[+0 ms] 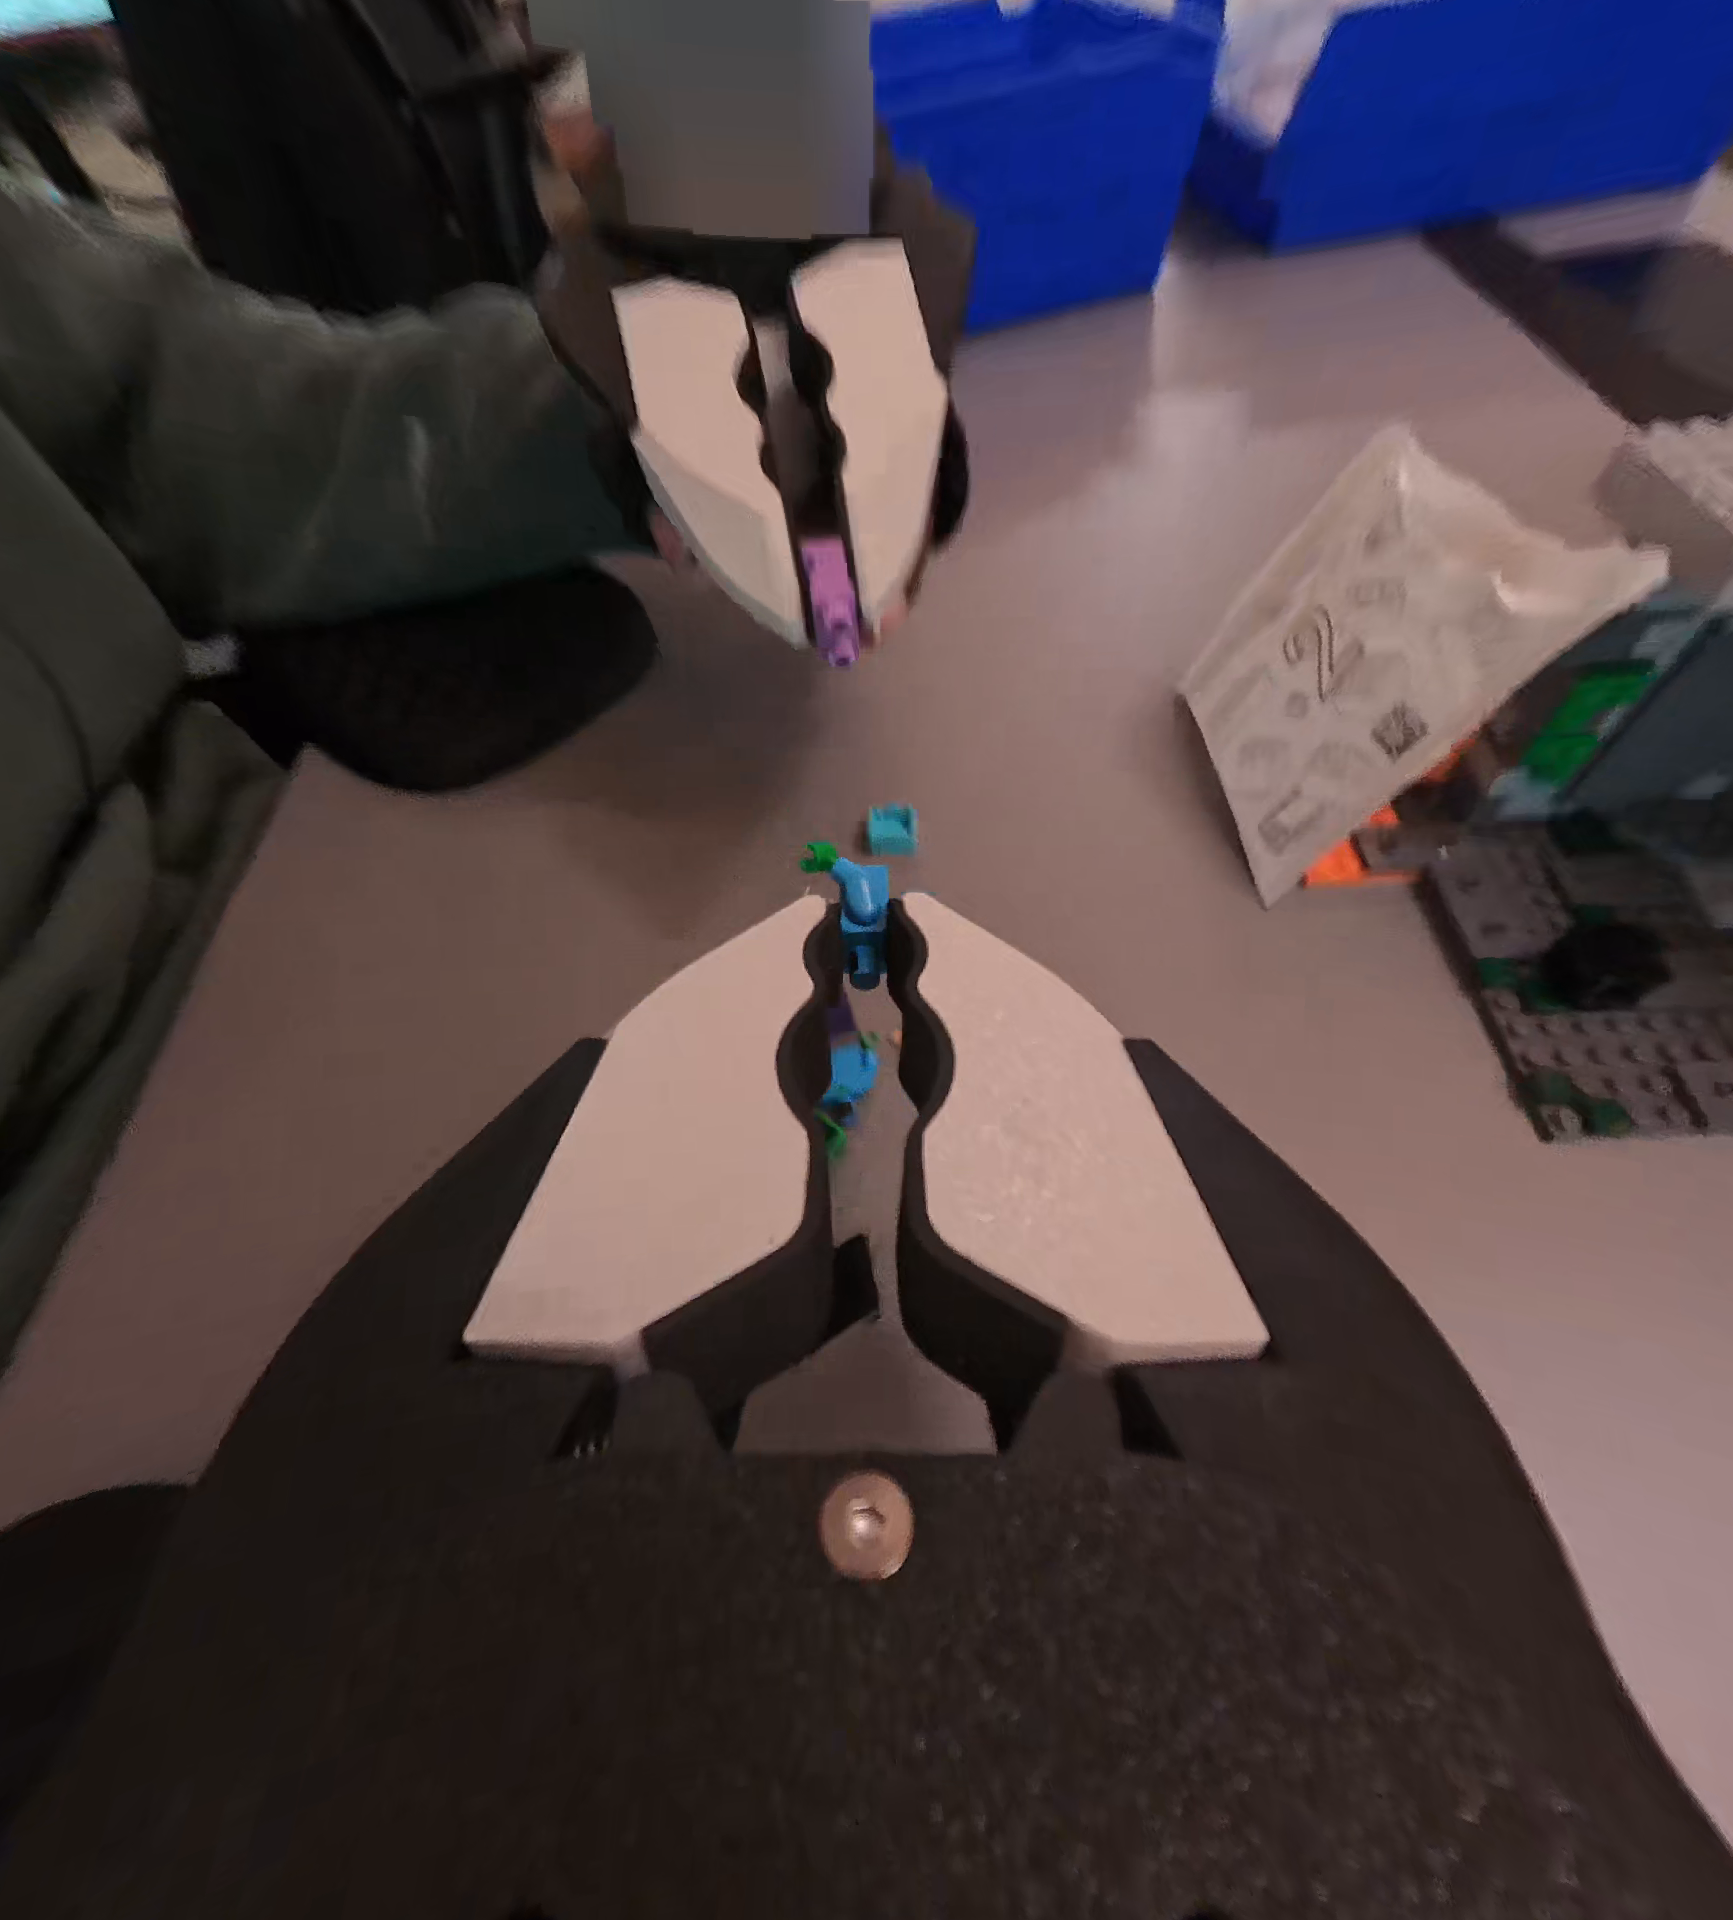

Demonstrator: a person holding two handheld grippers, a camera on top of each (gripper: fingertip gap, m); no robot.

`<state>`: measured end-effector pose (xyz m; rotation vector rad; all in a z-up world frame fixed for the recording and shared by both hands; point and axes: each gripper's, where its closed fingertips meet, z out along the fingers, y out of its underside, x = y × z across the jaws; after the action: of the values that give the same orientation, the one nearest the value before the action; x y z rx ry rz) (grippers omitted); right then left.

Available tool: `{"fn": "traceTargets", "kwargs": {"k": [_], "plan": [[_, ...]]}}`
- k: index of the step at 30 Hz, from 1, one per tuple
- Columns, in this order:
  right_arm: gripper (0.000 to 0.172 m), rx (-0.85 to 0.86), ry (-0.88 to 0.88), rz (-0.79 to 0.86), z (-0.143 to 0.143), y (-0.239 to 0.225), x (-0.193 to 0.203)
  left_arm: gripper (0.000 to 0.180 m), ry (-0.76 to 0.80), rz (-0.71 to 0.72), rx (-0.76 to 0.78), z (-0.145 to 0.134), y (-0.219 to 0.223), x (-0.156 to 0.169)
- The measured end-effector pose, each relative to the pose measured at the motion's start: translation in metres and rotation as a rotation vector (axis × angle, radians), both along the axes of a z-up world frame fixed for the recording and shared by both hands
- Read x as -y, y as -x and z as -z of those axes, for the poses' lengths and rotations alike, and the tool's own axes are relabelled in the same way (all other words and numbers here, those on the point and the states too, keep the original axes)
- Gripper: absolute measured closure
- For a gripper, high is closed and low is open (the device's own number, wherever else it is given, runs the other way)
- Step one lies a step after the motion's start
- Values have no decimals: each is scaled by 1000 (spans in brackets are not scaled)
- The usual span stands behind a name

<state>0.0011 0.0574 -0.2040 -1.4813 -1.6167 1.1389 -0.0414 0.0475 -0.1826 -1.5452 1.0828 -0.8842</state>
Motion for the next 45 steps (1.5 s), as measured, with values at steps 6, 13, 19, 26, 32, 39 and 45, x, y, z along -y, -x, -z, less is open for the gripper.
{"fn": "traceTargets", "kwargs": {"k": [6,13,19,26,32,39,45], "plan": [[164,157,-54,43,38,2,-7,173,42,-32,-80,22,7,-5],[157,253,-88,14,60,11,2,173,61,-20,-185,47,-4,0],[152,217,-80,18,53,11,3,169,63,-18,-219,54,-7,1],[152,166,-84,53,42,7,-3,163,38,-41,-259,55,-1,0],[153,143,-86,117,39,2,-16,162,6,-114,-370,52,29,-5],[153,154,-109,164,38,-5,-25,154,100,-76,-540,85,42,5],[154,167,-117,174,39,-6,-26,156,129,-52,-595,100,34,3]]}}
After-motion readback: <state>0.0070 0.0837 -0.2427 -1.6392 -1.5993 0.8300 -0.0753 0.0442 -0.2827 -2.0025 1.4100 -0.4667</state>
